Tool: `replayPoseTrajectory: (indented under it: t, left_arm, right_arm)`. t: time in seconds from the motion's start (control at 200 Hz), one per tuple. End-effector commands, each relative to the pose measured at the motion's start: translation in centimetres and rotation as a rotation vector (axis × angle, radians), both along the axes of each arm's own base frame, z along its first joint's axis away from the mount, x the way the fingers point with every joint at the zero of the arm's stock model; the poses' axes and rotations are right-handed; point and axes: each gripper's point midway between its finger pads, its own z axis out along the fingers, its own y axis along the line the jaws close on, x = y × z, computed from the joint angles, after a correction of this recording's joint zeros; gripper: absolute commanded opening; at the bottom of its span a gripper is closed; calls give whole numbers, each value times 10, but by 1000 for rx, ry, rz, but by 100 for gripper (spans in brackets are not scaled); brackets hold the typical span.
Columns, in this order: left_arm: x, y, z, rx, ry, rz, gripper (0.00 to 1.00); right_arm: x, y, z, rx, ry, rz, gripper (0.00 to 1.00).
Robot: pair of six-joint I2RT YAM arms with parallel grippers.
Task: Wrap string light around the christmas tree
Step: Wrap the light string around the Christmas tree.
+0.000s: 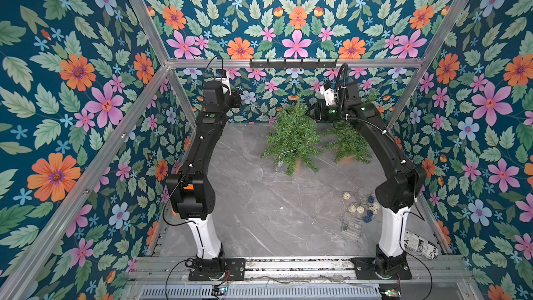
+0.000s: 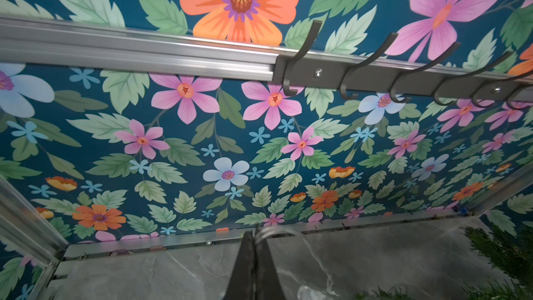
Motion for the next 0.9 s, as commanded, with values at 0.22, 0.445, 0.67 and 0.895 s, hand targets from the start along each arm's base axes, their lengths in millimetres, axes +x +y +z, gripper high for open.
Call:
replayPoseTrajectory:
  t: [0.22, 0.445, 0.67, 0.895]
  left_arm:
    - [-21, -2, 32, -58, -15, -16, 0]
    - [-45, -14, 32, -77, -19, -86, 0]
    - [-55, -21, 24, -32, -56, -144, 0]
    - [-63, -23, 23, -17, -52, -166, 0]
  right_arm:
    - [-44, -27, 10, -3, -42, -34, 64]
    - [-90, -33, 22, 26, -99, -51, 65]
    - [-139, -1, 37, -71, -249, -20, 60]
    - [-165, 73, 50, -166, -371, 93, 49]
